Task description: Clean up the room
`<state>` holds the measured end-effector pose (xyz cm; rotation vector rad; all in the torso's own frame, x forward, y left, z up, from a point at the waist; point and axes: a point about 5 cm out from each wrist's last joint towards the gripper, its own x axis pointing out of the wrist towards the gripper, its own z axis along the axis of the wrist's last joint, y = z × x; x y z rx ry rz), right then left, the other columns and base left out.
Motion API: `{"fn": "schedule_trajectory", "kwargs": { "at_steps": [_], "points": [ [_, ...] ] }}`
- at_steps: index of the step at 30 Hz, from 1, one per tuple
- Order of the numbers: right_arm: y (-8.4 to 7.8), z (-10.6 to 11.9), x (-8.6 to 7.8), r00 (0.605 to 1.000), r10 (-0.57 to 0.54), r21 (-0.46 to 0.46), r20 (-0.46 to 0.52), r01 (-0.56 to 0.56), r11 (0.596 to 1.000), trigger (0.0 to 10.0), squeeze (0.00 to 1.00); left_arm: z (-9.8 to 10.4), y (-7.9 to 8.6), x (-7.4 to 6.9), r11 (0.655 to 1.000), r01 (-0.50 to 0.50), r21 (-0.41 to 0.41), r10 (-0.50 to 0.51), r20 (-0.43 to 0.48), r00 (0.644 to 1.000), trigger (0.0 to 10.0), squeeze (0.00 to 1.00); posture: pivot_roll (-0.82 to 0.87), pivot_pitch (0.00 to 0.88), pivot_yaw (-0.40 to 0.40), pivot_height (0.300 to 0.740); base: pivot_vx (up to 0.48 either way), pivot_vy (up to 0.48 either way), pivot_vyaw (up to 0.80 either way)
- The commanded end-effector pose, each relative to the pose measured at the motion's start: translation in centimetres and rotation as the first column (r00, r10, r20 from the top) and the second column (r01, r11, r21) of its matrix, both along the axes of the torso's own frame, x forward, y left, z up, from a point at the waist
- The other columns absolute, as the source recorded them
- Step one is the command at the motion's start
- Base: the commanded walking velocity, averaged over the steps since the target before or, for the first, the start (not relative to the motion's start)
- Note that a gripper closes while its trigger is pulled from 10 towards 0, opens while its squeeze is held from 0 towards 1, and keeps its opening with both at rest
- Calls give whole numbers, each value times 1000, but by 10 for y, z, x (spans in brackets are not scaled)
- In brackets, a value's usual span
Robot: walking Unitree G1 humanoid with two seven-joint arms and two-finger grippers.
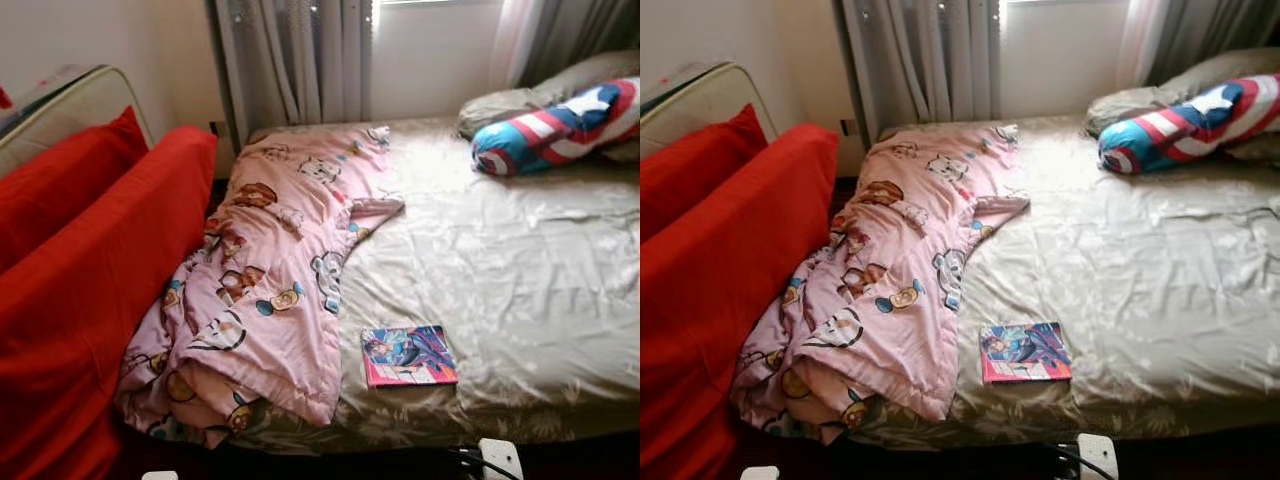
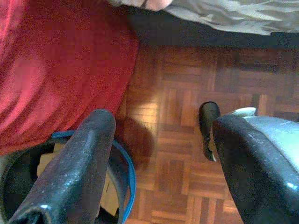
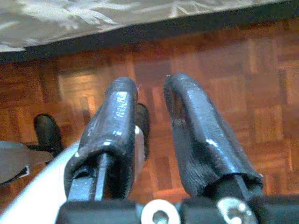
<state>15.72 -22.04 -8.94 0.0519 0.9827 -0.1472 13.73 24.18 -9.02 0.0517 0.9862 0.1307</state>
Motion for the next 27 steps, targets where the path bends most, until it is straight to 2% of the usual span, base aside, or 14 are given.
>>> {"fn": "schedule_trajectory", "kwargs": {
  "at_steps": [1,15,27],
  "points": [
    [-2,1,1,1000,-3,-3,2,3,1000,10000,0,0,-1,0,1000,23,12,-23,-8,1000,10000,0,-132,0,54,740,0,-304,0],
    [-3,2,3,1000,-6,-4,4,6,1000,10000,0,0,-1,2,1000,17,9,-17,-6,1000,10000,0,-129,0,45,740,0,-355,0],
    [-4,2,4,1000,-14,-5,8,14,1000,10000,0,0,-1,2,1000,-12,-6,12,0,1000,10000,0,-131,0,40,740,0,0,0]
  ]
}}
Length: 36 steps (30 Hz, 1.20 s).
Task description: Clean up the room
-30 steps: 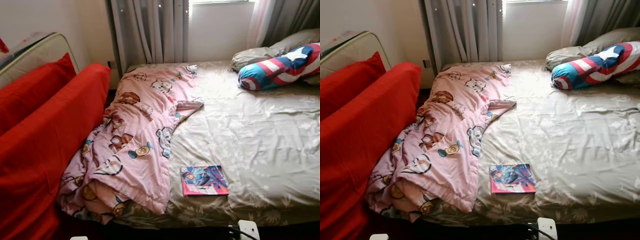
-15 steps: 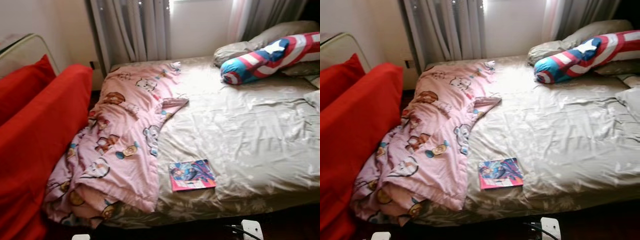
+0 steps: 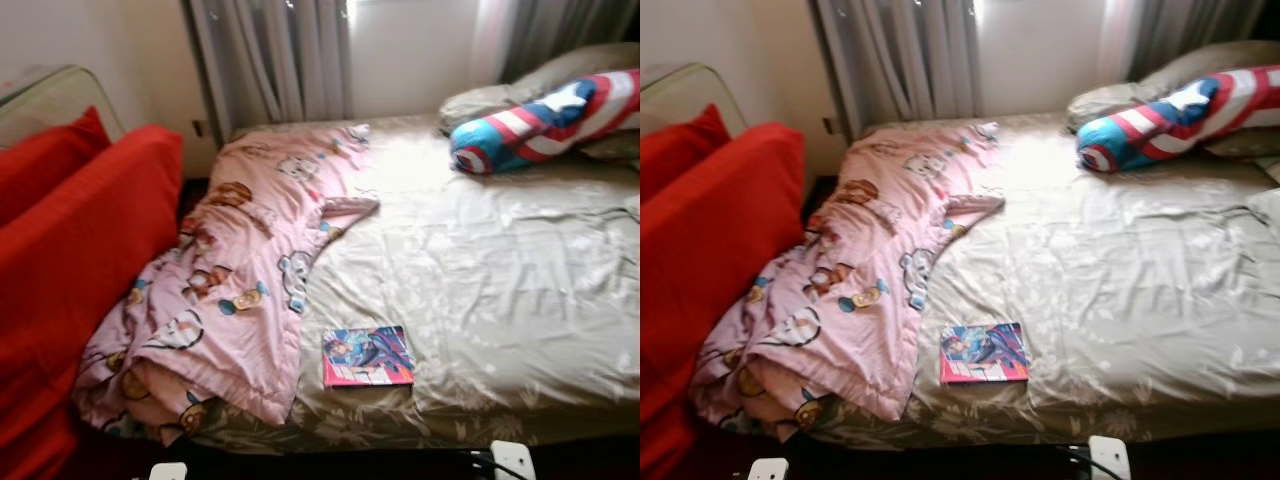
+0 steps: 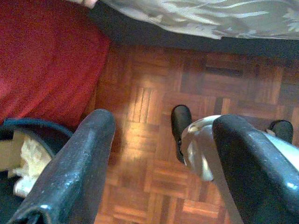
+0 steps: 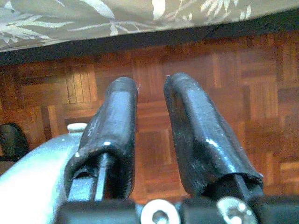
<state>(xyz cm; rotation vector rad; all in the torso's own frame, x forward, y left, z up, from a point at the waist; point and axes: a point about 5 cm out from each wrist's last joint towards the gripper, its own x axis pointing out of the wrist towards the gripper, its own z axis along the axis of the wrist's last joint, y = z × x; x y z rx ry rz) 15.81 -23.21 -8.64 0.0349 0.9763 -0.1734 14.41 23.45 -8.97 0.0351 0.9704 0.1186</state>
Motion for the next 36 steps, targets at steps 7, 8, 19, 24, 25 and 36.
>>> {"fn": "schedule_trajectory", "kwargs": {
  "at_steps": [7,8,19,24,25,36],
  "points": [
    [7,0,4,1000,0,21,8,0,1000,10000,0,0,5,-4,1000,-19,6,20,-13,1000,10000,0,-134,0,38,740,0,0,0],
    [7,0,4,1000,0,20,10,0,1000,10000,0,0,5,-4,1000,-20,6,20,-13,1000,10000,0,-134,0,38,740,0,0,0],
    [6,2,8,1000,7,11,23,-8,1000,10000,0,0,4,-1,1000,-21,1,21,-8,1000,10000,0,-129,0,31,740,0,0,0],
    [6,3,10,1000,15,10,26,-15,1000,10000,0,1,4,1,1000,-27,0,27,-3,1000,10000,0,-123,0,29,740,0,0,0],
    [6,3,11,1000,16,10,27,-16,1000,10000,0,1,4,2,1000,-28,1,28,-2,1000,10000,0,-122,0,29,740,0,0,0],
    [5,7,20,999,30,5,41,-31,1000,10000,0,3,1,10,999,-40,-3,40,14,999,10000,0,-108,0,17,740,180,0,0]
  ]
}}
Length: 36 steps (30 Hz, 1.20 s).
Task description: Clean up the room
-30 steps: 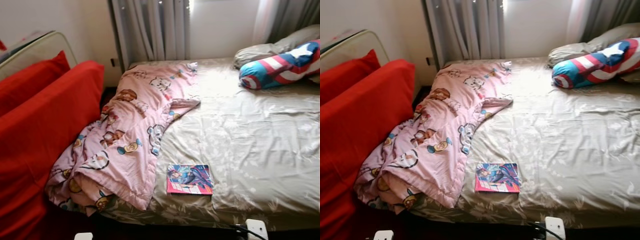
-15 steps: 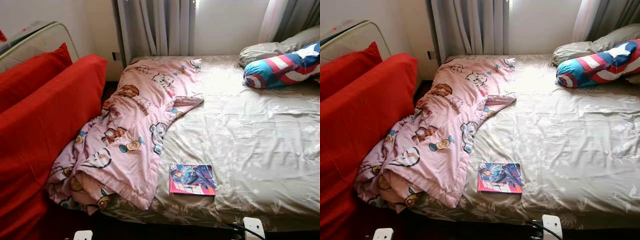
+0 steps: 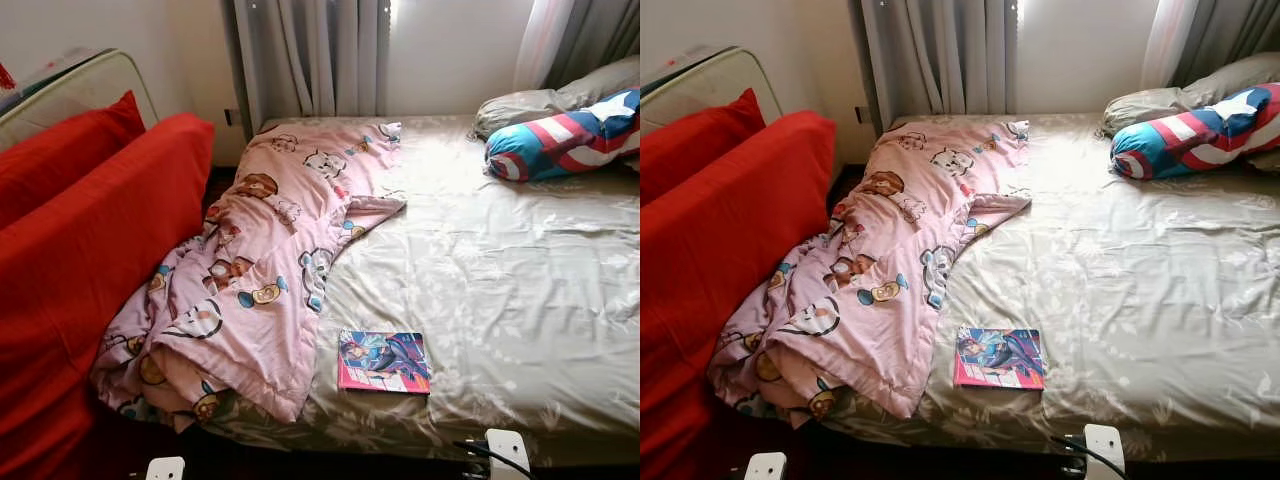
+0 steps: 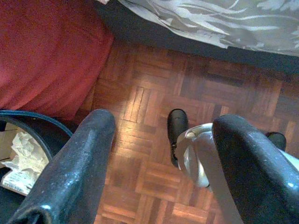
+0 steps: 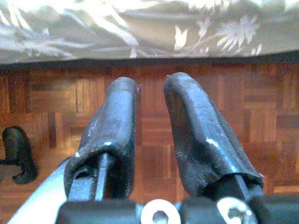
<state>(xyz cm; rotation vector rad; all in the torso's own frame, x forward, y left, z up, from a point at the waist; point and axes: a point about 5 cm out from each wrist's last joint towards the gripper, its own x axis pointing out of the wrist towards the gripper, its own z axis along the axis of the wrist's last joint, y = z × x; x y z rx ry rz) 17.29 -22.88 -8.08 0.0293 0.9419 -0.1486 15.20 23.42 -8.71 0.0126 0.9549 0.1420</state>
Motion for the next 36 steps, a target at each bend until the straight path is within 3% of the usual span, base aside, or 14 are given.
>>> {"fn": "schedule_trajectory", "kwargs": {
  "at_steps": [1,19,26,36],
  "points": [
    [1,3,6,1000,9,1,8,-9,1000,10000,0,1,1,4,1000,-11,5,11,0,1000,10000,0,-107,0,15,740,255,0,0],
    [-3,13,24,996,66,-17,53,-65,998,10000,0,6,-5,19,1000,-21,7,21,26,999,10000,0,-76,0,-13,740,255,0,0],
    [-4,19,34,992,87,-24,96,-85,996,10000,0,9,-8,27,999,-37,-5,37,63,997,10000,0,-62,0,-29,740,0,0,0],
    [4,31,51,964,125,7,235,-130,992,10000,0,22,-1,43,996,-90,-18,92,213,973,10000,0,-48,0,-2,740,0,0,0]
  ]
}}
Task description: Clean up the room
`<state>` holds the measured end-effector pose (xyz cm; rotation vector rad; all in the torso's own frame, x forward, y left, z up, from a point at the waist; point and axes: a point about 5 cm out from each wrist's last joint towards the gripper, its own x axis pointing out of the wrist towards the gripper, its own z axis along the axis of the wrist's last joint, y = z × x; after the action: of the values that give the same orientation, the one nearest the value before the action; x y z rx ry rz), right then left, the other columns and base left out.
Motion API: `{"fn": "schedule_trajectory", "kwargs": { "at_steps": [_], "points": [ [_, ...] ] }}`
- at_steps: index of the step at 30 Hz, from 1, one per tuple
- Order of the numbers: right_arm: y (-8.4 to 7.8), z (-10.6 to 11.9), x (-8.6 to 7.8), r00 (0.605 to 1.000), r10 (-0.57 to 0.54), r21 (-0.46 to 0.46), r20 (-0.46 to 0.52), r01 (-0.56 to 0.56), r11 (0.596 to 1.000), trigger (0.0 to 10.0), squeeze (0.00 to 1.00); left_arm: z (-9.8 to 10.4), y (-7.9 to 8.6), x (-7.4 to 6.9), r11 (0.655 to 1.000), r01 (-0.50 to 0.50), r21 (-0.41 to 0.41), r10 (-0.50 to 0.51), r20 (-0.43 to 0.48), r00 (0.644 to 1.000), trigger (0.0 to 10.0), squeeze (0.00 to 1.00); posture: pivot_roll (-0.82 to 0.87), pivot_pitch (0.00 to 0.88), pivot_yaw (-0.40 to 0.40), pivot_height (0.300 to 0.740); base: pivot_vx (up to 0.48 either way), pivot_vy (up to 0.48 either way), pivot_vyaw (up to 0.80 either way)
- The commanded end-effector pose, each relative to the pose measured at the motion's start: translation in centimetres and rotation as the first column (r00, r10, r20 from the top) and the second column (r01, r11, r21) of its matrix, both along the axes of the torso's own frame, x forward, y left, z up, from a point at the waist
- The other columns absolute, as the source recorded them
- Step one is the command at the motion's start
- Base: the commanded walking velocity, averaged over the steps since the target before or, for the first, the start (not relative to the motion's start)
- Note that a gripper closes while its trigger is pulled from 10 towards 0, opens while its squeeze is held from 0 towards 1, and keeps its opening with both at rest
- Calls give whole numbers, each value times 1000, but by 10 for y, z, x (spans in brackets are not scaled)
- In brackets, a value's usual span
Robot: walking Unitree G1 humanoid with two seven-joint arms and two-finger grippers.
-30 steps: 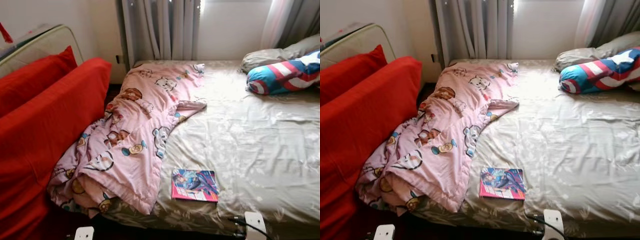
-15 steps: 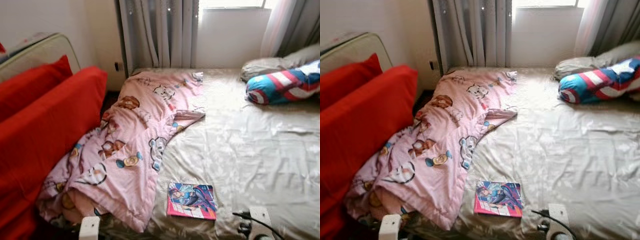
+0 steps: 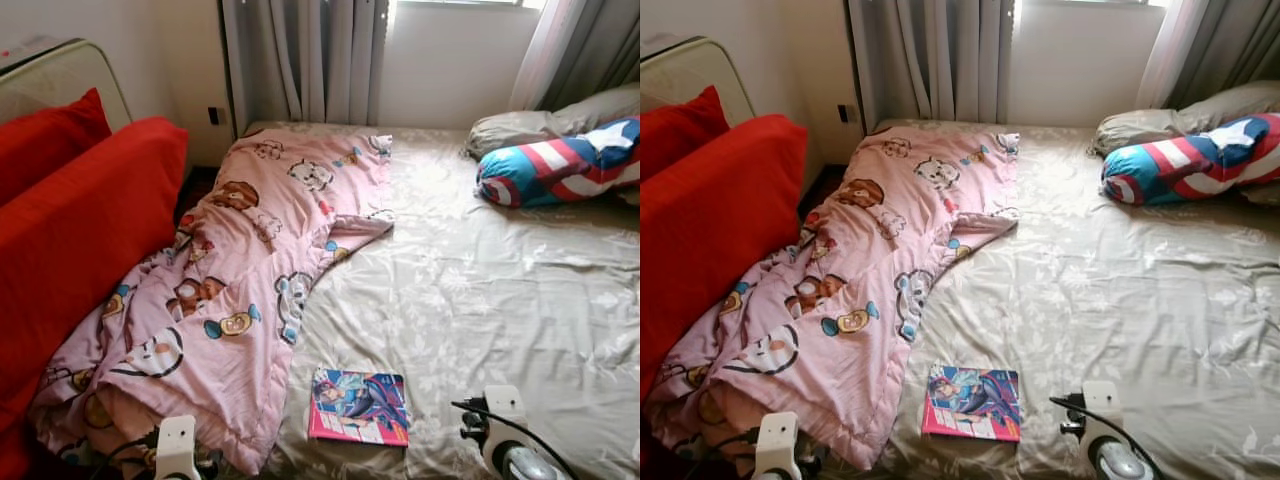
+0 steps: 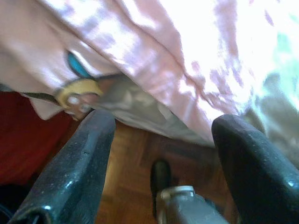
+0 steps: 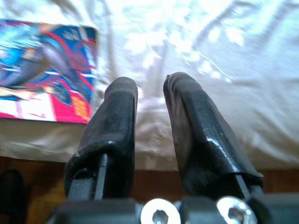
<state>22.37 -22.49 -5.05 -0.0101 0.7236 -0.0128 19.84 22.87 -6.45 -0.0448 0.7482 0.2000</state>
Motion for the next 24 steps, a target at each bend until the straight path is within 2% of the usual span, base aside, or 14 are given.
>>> {"fn": "schedule_trajectory", "kwargs": {
  "at_steps": [1,3,6,7,8,10,12,13,19,24],
  "points": [
    [1,1,1,1000,-7,19,25,6,1000,10000,0,0,6,-3,1000,-24,0,24,15,1000,10000,0,-47,0,1,740,0,0,0],
    [6,4,5,998,3,34,68,-6,999,10000,0,5,10,0,999,-34,6,33,63,997,10000,0,-45,0,30,740,0,0,0],
    [7,6,8,996,6,41,86,-9,999,10000,0,7,12,3,999,-43,5,42,88,995,10000,0,-48,0,41,740,0,0,0],
    [18,15,23,988,77,-39,131,-72,997,10000,0,10,12,5,999,-40,3,40,112,993,10000,0,-48,0,42,740,0,0,0],
    [18,15,23,988,77,-39,131,-72,997,10000,0,10,12,5,999,-40,3,40,112,993,10000,0,-48,0,42,740,0,0,0],
    [48,38,54,955,138,-58,262,-127,990,10000,0,13,13,8,999,-36,0,36,137,990,10000,0,-55,0,47,740,0,0,0],
    [67,57,72,918,149,-30,368,-148,988,10000,0,15,14,10,999,-35,-3,35,156,987,10000,0,-57,0,49,740,0,0,0],
    [70,61,75,907,138,-5,398,-148,989,10000,0,15,14,11,999,-33,-4,33,162,986,10000,0,-56,0,50,740,0,0,0],
    [70,73,81,871,95,43,483,-132,990,10000,0,20,15,14,999,-41,-19,44,213,976,10000,0,-66,0,40,740,0,0,0],
    [64,84,87,835,88,8,543,-110,994,10000,0,21,12,15,998,-43,-44,53,244,968,10000,0,-64,0,25,740,0,0,0]
  ]
}}
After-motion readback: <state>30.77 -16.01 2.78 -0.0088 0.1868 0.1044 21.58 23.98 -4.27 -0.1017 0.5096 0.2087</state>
